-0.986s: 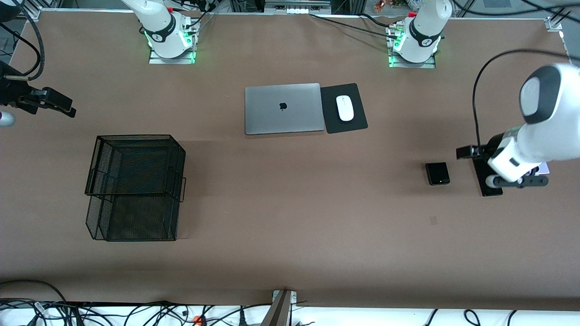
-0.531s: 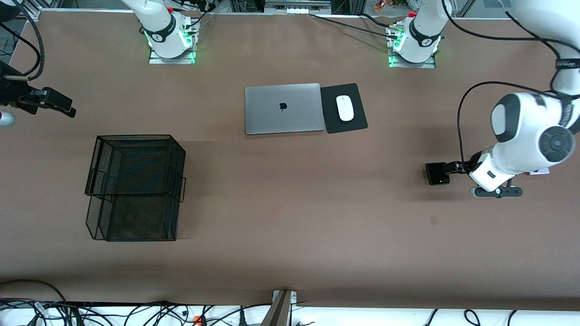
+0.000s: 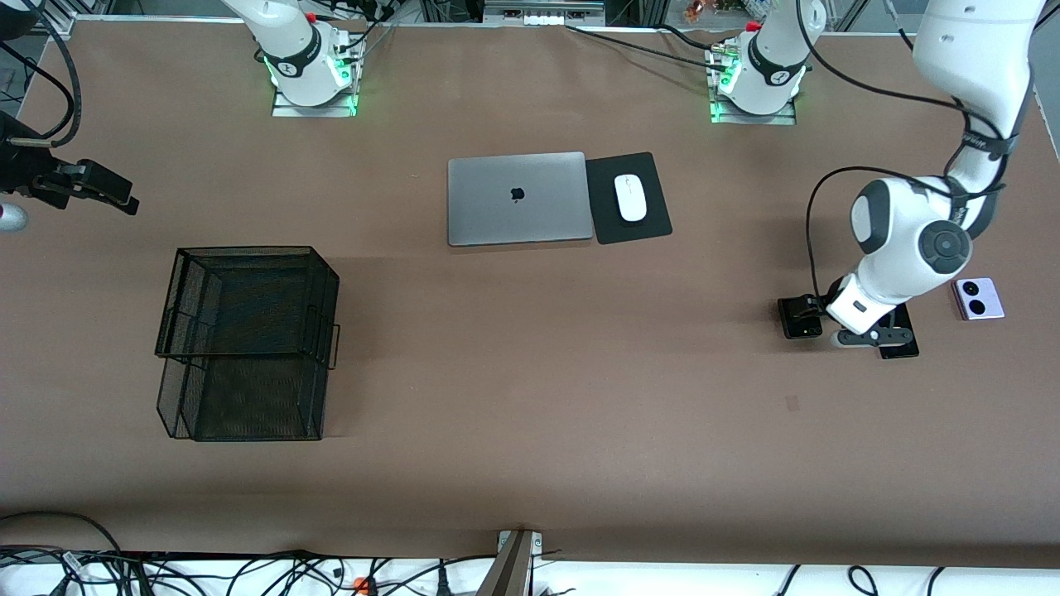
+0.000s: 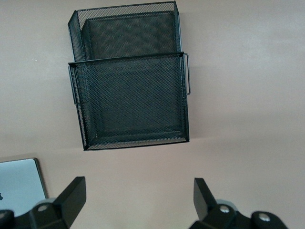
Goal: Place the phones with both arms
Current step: 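Reach the left gripper down and grasp the small black flip phone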
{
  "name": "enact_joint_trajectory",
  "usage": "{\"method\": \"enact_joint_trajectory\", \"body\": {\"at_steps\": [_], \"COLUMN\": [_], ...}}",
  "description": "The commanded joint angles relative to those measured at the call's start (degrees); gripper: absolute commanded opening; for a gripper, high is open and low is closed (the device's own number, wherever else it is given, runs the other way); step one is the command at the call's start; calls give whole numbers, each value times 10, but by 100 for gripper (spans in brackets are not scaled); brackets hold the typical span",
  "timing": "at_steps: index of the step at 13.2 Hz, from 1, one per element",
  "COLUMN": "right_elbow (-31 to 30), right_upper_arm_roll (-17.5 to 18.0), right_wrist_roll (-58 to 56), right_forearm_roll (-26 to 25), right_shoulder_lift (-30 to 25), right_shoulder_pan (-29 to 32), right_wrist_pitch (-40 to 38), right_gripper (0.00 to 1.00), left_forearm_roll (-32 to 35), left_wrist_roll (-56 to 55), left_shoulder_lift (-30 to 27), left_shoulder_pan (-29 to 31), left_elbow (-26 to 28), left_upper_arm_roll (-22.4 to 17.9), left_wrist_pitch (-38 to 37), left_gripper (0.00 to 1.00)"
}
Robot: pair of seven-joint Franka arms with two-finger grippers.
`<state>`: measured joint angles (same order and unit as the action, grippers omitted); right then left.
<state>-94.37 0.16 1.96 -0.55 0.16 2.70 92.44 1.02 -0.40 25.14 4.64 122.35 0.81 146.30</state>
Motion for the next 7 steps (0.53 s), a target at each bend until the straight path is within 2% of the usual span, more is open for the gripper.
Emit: {"method": "enact_joint_trajectory", "body": {"at_steps": [1,7], "right_elbow": [1,1], "right_upper_arm_roll": [5,4], "right_wrist_roll": [-2,-3], "right_forearm_roll": [2,2], "right_shoulder_lift": [-5,-7], "right_shoulder_pan": [5,5], "right_wrist_pitch": [0,-2], "right_gripper": [100,100], "left_forearm_roll": [13,3], "left_wrist_roll": [3,-16], "left_shoulder_lift": [9,17], "left_shoulder_pan": [3,2], "left_elbow": [4,12], "left_upper_arm_roll": [2,7], "left_wrist_pitch": [28,28], "left_gripper": [100,100]}}
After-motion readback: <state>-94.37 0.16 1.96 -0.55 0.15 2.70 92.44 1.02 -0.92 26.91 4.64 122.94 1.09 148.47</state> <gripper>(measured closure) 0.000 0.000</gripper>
